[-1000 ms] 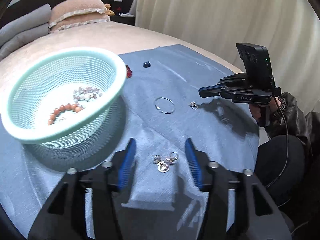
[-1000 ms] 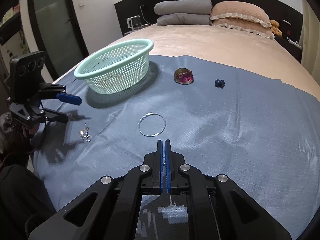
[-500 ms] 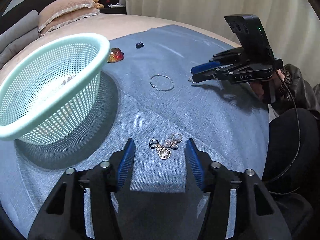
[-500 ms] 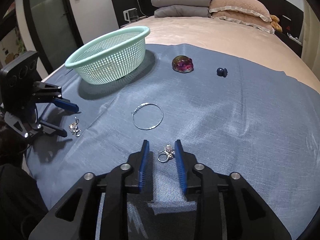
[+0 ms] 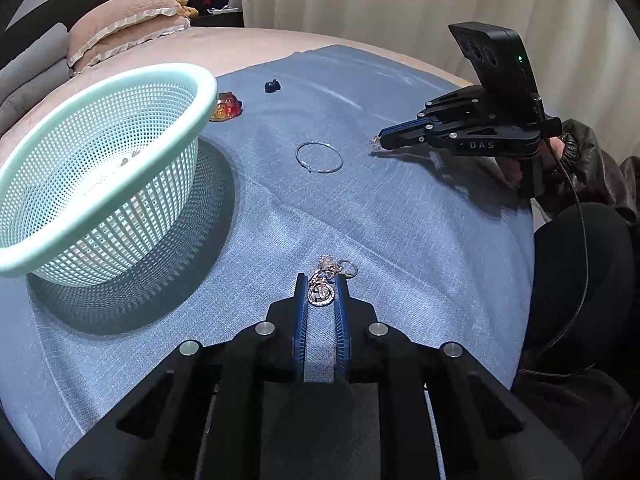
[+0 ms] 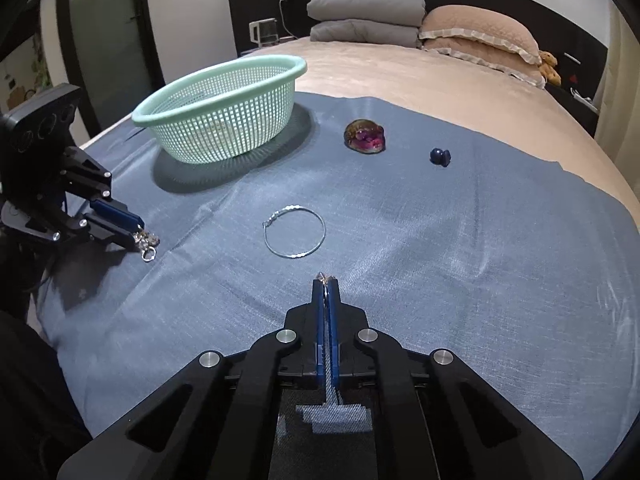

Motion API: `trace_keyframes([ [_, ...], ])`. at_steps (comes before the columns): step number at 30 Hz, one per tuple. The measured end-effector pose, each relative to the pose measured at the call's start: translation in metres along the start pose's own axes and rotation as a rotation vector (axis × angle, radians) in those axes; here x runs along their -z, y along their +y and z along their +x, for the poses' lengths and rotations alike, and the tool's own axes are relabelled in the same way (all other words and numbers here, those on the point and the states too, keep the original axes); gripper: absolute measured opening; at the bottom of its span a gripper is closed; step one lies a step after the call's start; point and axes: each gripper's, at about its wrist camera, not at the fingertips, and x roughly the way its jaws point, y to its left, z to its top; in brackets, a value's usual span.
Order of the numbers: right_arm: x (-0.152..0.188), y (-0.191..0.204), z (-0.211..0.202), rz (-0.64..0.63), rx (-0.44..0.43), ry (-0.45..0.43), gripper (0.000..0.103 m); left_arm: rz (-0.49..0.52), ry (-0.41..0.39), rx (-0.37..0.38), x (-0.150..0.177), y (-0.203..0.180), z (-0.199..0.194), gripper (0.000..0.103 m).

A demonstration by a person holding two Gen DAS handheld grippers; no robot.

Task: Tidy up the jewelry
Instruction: 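Carry both earrings into the basket and open both tools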

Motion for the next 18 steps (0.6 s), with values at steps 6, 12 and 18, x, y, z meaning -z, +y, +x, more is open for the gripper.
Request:
trace_keyframes([
  [6,-0.016,0.003,-0.025,-0.012,-0.020,-0.047,0.002,-0.009,-0.050,-0.016,-0.003,0.005,-0.022,0.010],
  [12,-0.050,0.016,-0.055,-0.033,-0.053,-0.134,0.002,0.014,-0.111,-0.063,-0.013,0.003,-0.055,0.010],
  [18,-0.101,0.041,-0.063,-0.119,-0.071,-0.209,0.002,0.020,-0.206,-0.137,-0.035,0.015,-0.096,0.010],
])
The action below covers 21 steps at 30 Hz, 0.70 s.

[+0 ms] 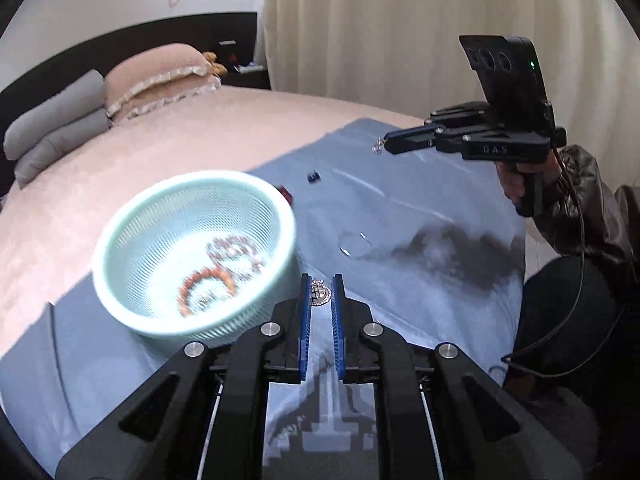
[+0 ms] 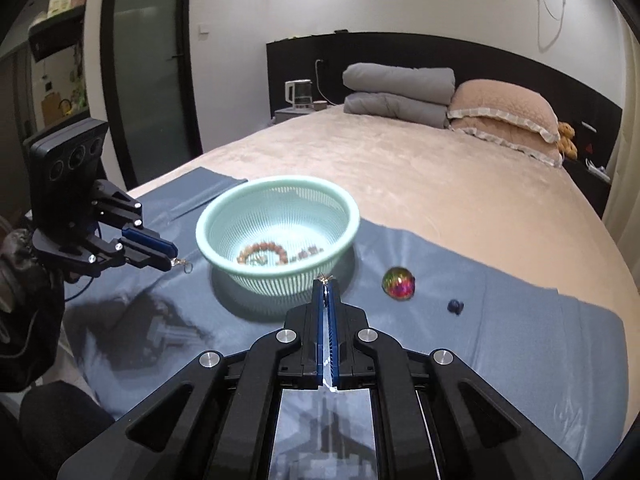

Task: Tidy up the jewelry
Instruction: 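Carry both earrings into the basket and open both tools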

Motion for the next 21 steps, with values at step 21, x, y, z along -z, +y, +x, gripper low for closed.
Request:
trace_keyframes([
  [21,-0.046,0.028,0.132,0.124,0.057,0.145,0.002,-0.536,-0.025,-0.501,-0.003,0.063,0.041,0.010],
])
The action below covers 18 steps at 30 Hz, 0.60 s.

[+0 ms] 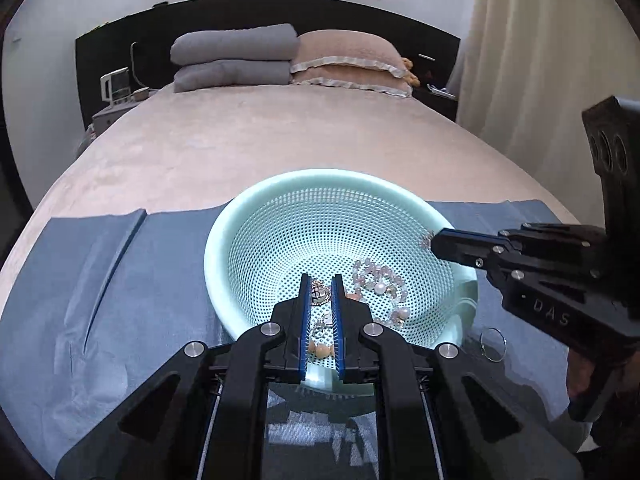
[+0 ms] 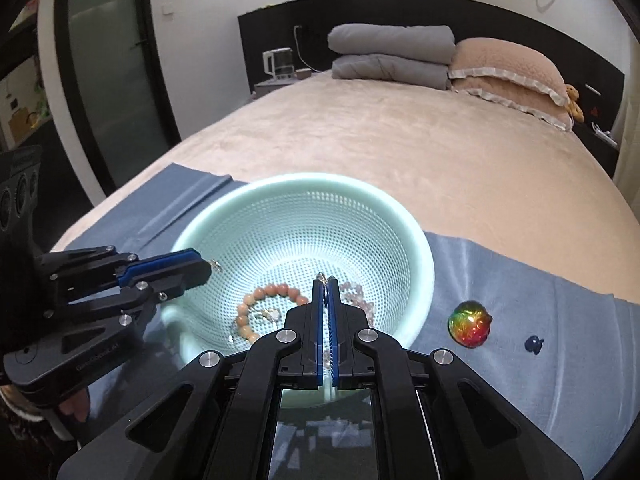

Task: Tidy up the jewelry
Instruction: 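Carry both earrings into the basket and open both tools, then grasp the last silver earring with left tool while right tool grasps large hoop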

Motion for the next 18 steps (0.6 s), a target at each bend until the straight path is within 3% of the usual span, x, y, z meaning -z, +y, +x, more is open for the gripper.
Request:
trace_keyframes([
  [7,0.007,-0.019,-0.002,0.114,-0.012,-0.013,0.007,-0.022,0.034,-0.041,0.003,0.004,0.012,0.011],
  [9,0.008,-0.023,-0.002,0.134,-0.021,-0.008,0.007,0.004,0.012,-0.060,0.002,0.002,0.010,0.013],
  [11,0.009,-0.025,-0.003,0.147,-0.015,-0.011,0.021,0.021,-0.005,-0.087,0.002,0.001,0.007,0.046],
  [12,0.009,-0.026,-0.005,0.147,-0.009,-0.019,0.040,0.025,-0.014,-0.097,0.001,0.001,0.006,0.053],
  [13,0.008,-0.027,-0.007,0.143,0.004,-0.027,0.048,0.026,-0.024,-0.103,0.001,0.001,0.003,0.057],
  [15,0.008,-0.029,-0.012,0.123,0.031,-0.029,0.051,0.035,-0.014,-0.106,0.002,0.002,0.002,0.062],
  [17,0.011,-0.033,-0.022,0.103,0.061,-0.032,0.072,0.061,-0.013,-0.102,0.005,0.000,-0.002,0.081],
  [18,0.013,-0.036,-0.028,0.089,0.082,-0.042,0.090,0.078,-0.027,-0.088,0.005,-0.001,-0.006,0.087],
])
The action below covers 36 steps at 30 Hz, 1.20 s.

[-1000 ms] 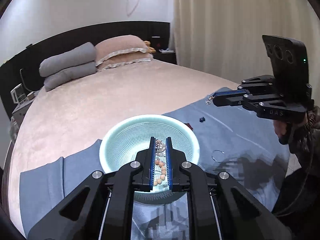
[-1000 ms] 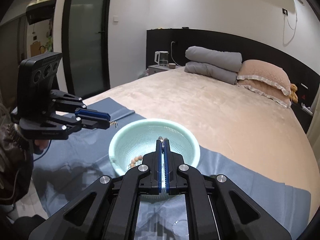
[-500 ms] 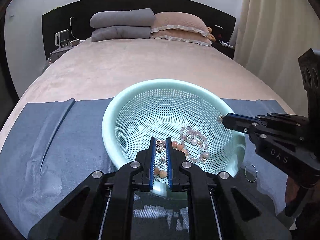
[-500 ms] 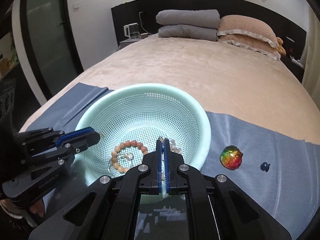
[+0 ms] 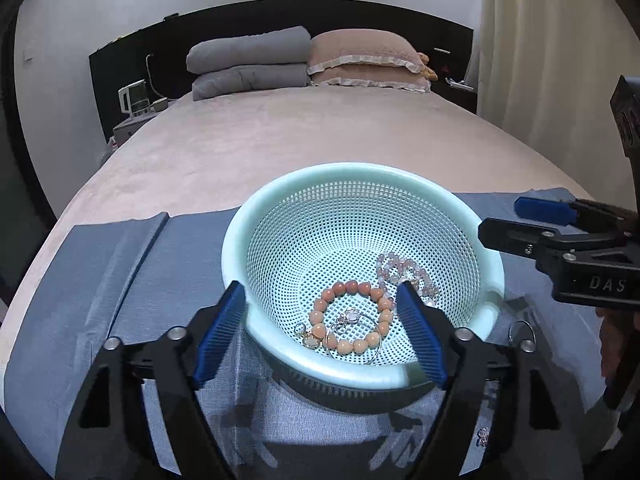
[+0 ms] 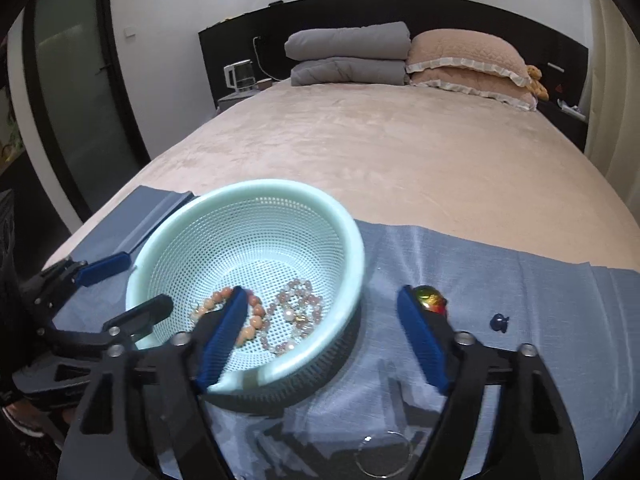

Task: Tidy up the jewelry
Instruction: 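Grasp the last silver earring with left tool while right tool grasps large hoop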

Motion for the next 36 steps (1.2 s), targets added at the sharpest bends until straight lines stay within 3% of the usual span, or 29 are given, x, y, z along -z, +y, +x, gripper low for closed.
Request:
trace_keyframes([
  [1,0.002,-0.003,-0.006,-0.021,0.014,-0.013,0.089,0.023,-0.013,0.024,0.002,0.000,-0.005,0.098],
  [6,0.034,-0.028,-0.025,-0.095,-0.032,0.017,0.090,0.229,-0.027,0.222,0.018,-0.018,-0.030,0.097],
  [11,0.086,-0.048,-0.016,-0.109,-0.067,0.127,0.090,0.437,0.019,0.413,0.043,-0.049,-0.040,0.097],
  [15,0.103,-0.045,-0.009,-0.164,-0.050,0.170,0.090,0.543,0.061,0.553,0.067,-0.069,-0.036,0.097],
  [20,0.108,-0.037,-0.005,-0.218,-0.038,0.164,0.090,0.568,0.146,0.592,0.079,-0.082,-0.012,0.097],
  [29,0.113,-0.034,0.022,-0.168,-0.014,0.190,0.089,0.527,0.169,0.573,0.086,-0.091,0.014,0.097],
  [30,0.113,-0.037,0.023,-0.148,-0.023,0.198,0.089,0.517,0.159,0.563,0.086,-0.092,0.016,0.096],
  [32,0.114,-0.038,0.026,-0.134,-0.020,0.213,0.089,0.479,0.202,0.575,0.086,-0.092,0.026,0.080],
  [36,0.115,-0.036,0.028,-0.128,-0.006,0.238,0.087,0.462,0.198,0.569,0.092,-0.094,0.029,0.076],
])
